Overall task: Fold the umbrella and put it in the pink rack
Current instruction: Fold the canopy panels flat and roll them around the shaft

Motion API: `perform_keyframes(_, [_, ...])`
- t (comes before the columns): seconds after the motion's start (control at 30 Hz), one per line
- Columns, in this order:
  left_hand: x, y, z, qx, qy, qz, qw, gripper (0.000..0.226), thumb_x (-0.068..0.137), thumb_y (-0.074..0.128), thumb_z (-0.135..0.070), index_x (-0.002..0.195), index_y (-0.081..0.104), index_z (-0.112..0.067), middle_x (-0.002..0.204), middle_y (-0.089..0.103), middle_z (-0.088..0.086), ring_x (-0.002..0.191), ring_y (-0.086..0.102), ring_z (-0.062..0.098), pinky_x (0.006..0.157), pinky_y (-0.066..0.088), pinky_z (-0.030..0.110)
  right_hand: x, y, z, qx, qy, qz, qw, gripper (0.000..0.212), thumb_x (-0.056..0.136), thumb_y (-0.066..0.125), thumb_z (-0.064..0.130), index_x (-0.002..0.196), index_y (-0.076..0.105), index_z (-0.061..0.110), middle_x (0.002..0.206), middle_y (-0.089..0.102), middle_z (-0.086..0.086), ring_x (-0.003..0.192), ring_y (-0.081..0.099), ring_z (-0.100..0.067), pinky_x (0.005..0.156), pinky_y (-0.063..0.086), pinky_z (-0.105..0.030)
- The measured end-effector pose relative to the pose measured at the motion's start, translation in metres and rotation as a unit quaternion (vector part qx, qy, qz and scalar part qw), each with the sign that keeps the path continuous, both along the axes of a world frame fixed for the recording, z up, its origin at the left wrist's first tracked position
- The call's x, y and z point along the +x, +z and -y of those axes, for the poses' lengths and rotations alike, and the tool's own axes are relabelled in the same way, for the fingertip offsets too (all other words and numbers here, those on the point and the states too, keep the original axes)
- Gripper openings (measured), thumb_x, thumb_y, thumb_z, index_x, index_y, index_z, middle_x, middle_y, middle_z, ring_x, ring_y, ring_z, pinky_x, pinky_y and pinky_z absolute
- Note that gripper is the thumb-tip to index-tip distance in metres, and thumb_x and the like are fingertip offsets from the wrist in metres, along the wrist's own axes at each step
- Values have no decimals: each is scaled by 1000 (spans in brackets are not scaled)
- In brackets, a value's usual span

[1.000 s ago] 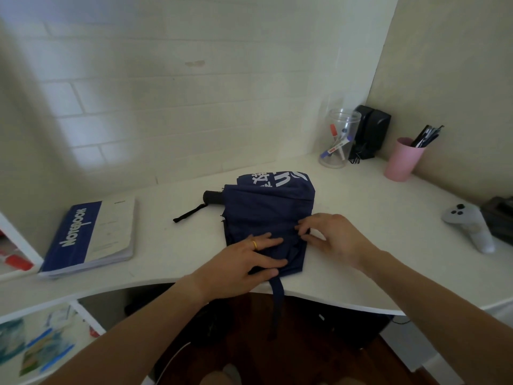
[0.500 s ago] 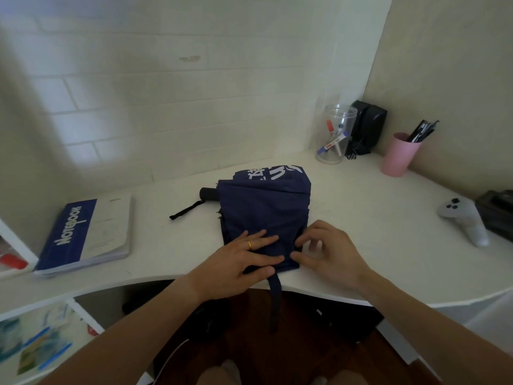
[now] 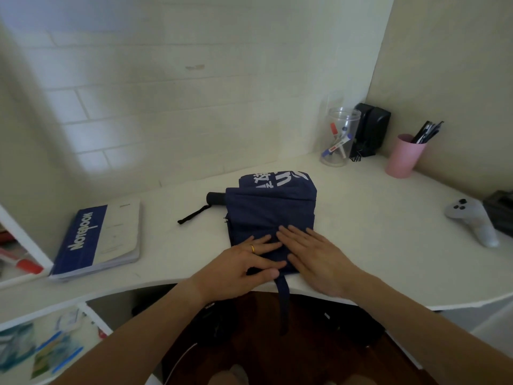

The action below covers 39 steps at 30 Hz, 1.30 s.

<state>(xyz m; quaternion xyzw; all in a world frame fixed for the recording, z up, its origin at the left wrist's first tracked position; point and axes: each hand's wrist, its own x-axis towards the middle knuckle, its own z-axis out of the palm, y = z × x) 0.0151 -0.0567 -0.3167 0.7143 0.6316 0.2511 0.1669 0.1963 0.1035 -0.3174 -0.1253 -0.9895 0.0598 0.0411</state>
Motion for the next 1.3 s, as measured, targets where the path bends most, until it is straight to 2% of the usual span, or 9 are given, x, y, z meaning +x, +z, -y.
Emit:
perform_keyframes(0.13, [-15, 9, 3, 30, 76, 64, 995, 33, 102, 52, -40, 128, 69, -29, 146, 56, -9, 133, 45, -8, 114, 37, 20, 8, -2, -8, -4, -29, 67, 997, 75, 90, -7, 59, 158, -7, 29, 165, -14, 14, 150, -18, -1, 125, -6, -30])
perform_keyframes(0.3, [-23, -6, 10, 47, 147, -122, 981, 46, 96, 54, -53, 136, 63, -31, 154, 46, -10, 139, 42, 5, 118, 29, 23, 11, 0, -3, -23, -25, 79, 996, 79, 86, -10, 64, 158, -7, 31, 165, -15, 15, 150, -18, -1, 125, -7, -29])
perform_keyframes(0.43, [-24, -16, 21, 34, 132, -143, 980, 65, 93, 36, -70, 149, 44, -38, 161, 29, -15, 149, 23, 2, 122, 20, 28, 11, 10, -4, -44, -25, 51, 997, 65, 100, 26, 60, 159, 17, 32, 167, 10, 11, 154, 6, -5, 125, 9, -28])
perform_keyframes(0.57, [-27, -22, 21, 54, 123, -161, 978, 61, 97, 33, -67, 151, 40, -39, 163, 28, -14, 150, 21, 3, 123, 22, 32, -5, 59, -13, 24, -63, -256, 964, 43, 88, 64, 46, 124, 64, 24, 127, 62, 3, 115, 58, -19, 99, 47, -32])
perform_keyframes(0.63, [-27, -23, 20, 58, 126, -163, 977, 59, 99, 34, -66, 151, 39, -40, 163, 28, -14, 150, 22, 3, 123, 23, 33, -32, 89, -25, 80, -47, -280, 956, 45, 83, 69, 38, 124, 63, 20, 120, 63, 2, 108, 57, -23, 94, 48, -35])
perform_keyframes(0.73, [-27, -23, 21, 58, 126, -164, 977, 59, 99, 33, -65, 151, 39, -39, 162, 29, -14, 150, 22, 3, 123, 24, 35, -68, 112, -35, 141, -20, -111, 984, 56, 78, 71, 40, 129, 62, 20, 121, 63, -1, 114, 53, -27, 97, 45, -40])
perform_keyframes(0.8, [-26, -21, 21, 58, 126, -161, 977, 59, 99, 33, -64, 151, 39, -38, 162, 29, -13, 150, 22, 4, 123, 24, 34, -75, 112, -36, 169, -13, -59, 984, 37, 79, 72, 35, 114, 70, 24, 114, 65, 1, 109, 52, -25, 90, 42, -35])
perform_keyframes(0.97, [-25, -18, 20, 55, 128, -170, 975, 59, 99, 33, -63, 152, 39, -37, 163, 31, -10, 149, 26, 7, 123, 21, 31, -49, 97, -16, 116, 1, -150, 982, 8, 80, 73, 25, 88, 72, 26, 92, 70, 9, 92, 59, -19, 80, 44, -34])
perform_keyframes(1.3, [-19, -15, 30, 105, 117, -162, 974, 40, 103, 43, -51, 138, 53, -37, 136, 61, -8, 120, 53, 11, 109, 40, 29, 1, 17, 26, 98, 1, -203, 974, 19, 74, 77, 12, 75, 62, 23, 80, 63, 8, 72, 58, -15, 63, 47, -29])
